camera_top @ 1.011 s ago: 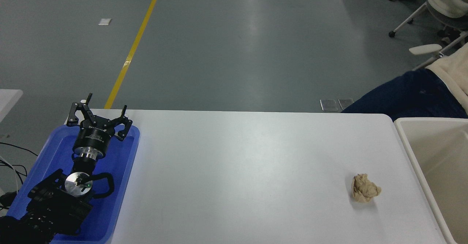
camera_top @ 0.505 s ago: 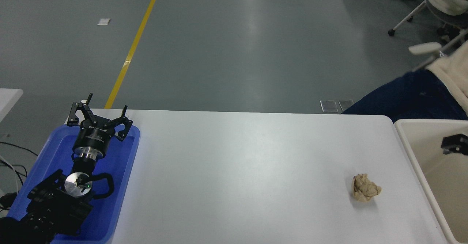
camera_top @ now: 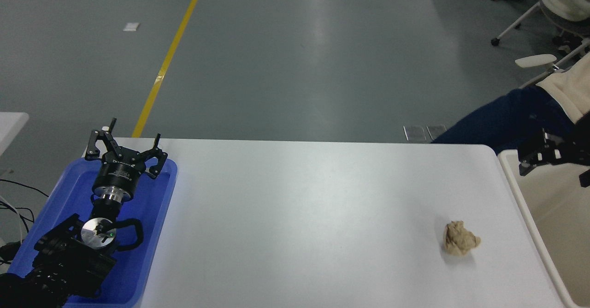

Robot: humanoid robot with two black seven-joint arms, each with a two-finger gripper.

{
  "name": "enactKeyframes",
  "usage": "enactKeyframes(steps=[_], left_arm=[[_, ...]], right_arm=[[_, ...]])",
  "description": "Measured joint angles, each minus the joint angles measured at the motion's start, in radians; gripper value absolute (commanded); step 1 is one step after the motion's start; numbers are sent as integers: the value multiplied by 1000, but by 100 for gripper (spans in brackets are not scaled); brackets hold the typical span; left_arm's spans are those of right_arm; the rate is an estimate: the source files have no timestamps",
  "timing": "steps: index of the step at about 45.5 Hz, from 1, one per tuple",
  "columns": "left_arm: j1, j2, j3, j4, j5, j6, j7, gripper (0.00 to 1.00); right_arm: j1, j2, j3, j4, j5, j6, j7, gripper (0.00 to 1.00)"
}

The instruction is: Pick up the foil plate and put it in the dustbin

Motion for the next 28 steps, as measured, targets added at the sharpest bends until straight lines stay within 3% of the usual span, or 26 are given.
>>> enactKeyframes(steps=[28], left_arm=[[0,0,0,-1,1,0,0,100]], right_arm=[[144,167,63,40,53,29,1,100]])
